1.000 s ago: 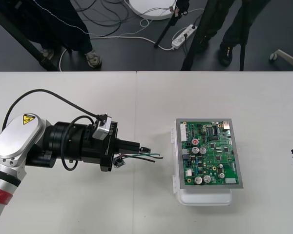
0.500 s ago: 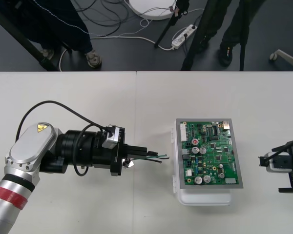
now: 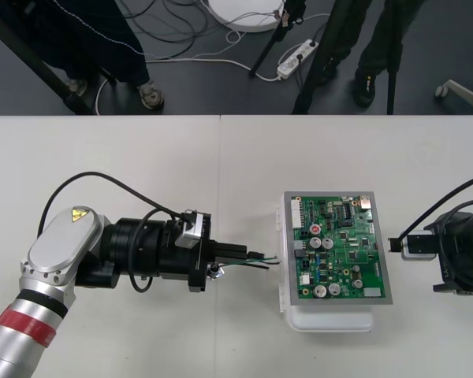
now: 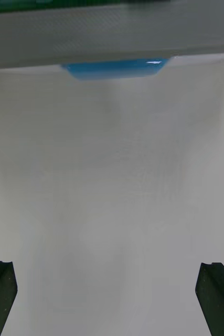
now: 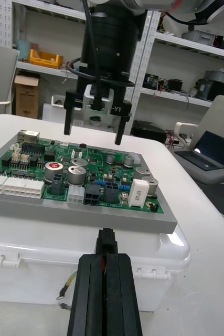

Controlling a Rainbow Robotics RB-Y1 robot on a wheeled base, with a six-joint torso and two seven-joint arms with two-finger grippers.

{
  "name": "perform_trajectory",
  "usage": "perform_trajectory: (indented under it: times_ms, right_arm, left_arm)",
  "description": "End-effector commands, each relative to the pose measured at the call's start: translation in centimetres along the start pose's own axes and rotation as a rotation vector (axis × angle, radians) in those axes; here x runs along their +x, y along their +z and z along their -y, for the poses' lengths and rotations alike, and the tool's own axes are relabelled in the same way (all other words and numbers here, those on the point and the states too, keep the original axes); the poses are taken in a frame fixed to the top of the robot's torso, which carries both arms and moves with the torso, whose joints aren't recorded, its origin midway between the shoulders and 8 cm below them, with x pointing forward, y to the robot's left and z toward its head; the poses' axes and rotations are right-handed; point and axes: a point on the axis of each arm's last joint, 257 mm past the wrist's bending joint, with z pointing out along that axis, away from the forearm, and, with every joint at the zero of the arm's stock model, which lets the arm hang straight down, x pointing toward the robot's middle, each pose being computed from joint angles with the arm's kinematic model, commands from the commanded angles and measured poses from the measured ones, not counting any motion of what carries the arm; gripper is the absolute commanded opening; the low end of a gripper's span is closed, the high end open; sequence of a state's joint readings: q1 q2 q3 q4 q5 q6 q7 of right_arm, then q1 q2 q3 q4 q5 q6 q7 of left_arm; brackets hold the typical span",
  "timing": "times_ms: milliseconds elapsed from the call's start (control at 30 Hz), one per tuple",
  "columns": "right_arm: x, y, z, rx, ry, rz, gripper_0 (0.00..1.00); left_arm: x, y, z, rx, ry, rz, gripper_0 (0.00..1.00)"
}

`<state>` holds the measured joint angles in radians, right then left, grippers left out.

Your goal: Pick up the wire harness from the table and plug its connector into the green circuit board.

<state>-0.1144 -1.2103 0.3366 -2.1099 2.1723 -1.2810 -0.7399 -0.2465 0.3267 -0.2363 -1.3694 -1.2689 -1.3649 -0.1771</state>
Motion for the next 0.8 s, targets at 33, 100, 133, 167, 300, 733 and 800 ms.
perform_trajectory:
  times_ms: [33,100,133,167,300,733,800]
  right_arm:
    - [-1.5,-0.2,1.6,0.031,0.016,0.018,1.00]
    - [-1.9,-0.2,1.7,0.032,0.021,0.026,1.00]
    - [-2.1,-0.2,1.6,0.029,0.021,0.031,1.00]
    - [-2.4,-0.1,1.7,0.031,0.018,0.034,1.00]
    - [-3.0,0.1,1.8,0.033,0.013,0.039,1.00]
    - [-4.8,1.5,0.8,0.020,-0.025,0.044,1.00]
    - [-5.1,1.6,0.8,0.022,-0.027,0.045,1.00]
  left_arm:
    - [-0.5,1.3,1.3,0.028,0.047,0.033,0.00]
    - [-0.2,1.6,1.4,0.025,0.044,0.028,0.00]
    - [-0.3,1.7,1.4,0.025,0.044,0.030,0.00]
    - [-0.2,1.9,1.5,0.022,0.041,0.033,0.00]
    - [-0.1,2.3,1.6,0.019,0.040,0.032,0.00]
    - [-0.1,3.2,0.7,-0.031,0.032,0.042,0.00]
    - [-0.1,3.3,0.4,-0.041,0.031,0.041,0.00]
